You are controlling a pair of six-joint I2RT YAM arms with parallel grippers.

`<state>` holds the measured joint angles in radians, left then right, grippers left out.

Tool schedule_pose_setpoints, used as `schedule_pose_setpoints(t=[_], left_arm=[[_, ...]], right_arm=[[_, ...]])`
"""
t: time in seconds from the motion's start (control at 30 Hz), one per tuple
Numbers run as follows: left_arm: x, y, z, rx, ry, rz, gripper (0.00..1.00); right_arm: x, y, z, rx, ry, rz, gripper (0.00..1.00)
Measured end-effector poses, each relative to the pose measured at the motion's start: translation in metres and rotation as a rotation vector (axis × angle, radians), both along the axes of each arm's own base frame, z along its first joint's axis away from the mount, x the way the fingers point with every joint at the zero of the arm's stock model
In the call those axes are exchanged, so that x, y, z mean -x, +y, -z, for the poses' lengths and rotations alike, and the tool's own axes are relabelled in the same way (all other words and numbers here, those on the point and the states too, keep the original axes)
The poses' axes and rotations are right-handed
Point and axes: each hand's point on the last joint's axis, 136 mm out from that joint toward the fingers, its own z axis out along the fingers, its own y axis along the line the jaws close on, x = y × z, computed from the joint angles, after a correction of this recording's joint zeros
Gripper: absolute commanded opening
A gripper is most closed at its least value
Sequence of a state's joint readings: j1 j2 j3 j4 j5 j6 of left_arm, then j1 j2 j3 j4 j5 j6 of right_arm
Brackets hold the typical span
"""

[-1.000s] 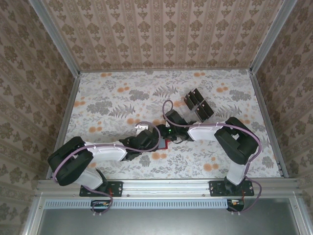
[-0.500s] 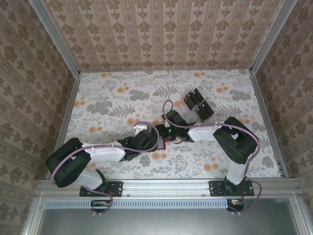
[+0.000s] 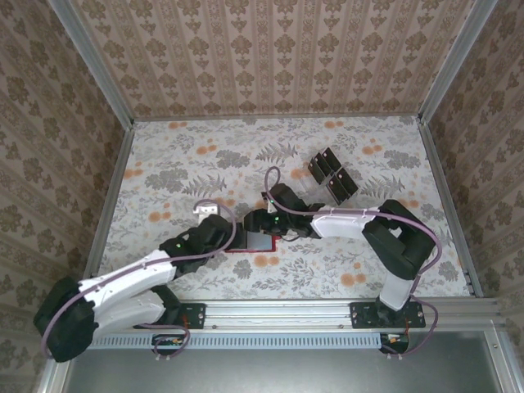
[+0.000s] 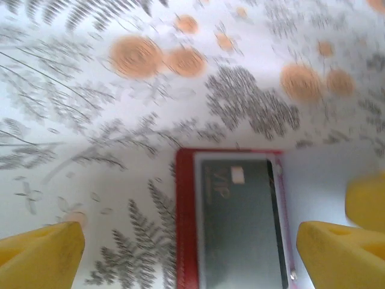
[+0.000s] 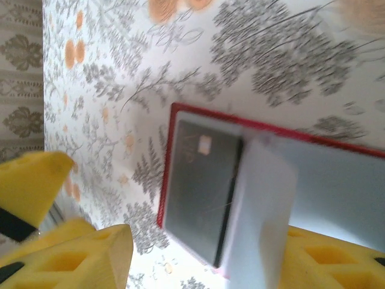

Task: Put the credit cards into the card holder
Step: Flip over the card slot in the card holder.

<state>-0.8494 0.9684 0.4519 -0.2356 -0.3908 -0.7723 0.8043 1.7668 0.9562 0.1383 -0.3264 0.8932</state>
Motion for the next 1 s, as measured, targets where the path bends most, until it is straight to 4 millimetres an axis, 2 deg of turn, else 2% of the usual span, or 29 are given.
schedule_pose_setpoints(t=[0.17,0.33,0.47,0.77,0.9,1.0], left_arm=[[-0.001,0.025,-0.004,0.008,0.002,-0.076,1.0],[0.005,0.048,0.007,-0.023,0.032,-0.133,1.0],[0.008,0.05,0.009,-0.016,0.039,-0.135,1.0],[0.006,0.051,0.006,0.013,0.033,-0.15,1.0],[0.005,0.05,0.006,0.019,0.034,-0.149,1.0],[0.006,0.046,0.01,0.013,0.051,-0.124,1.0]], right_arm=[[-0.003,0.024,-0.004,0.011,0.004,-0.028,0.6],[-0.006,0.048,0.012,0.057,0.033,-0.062,0.6],[-0.005,0.056,0.031,0.095,0.058,-0.079,0.6],[-0.006,0.06,0.027,0.096,0.049,-0.09,0.6],[-0.009,0.049,0.011,0.085,0.029,-0.078,0.61],[-0.014,0.032,-0.027,0.051,-0.024,-0.063,0.61]])
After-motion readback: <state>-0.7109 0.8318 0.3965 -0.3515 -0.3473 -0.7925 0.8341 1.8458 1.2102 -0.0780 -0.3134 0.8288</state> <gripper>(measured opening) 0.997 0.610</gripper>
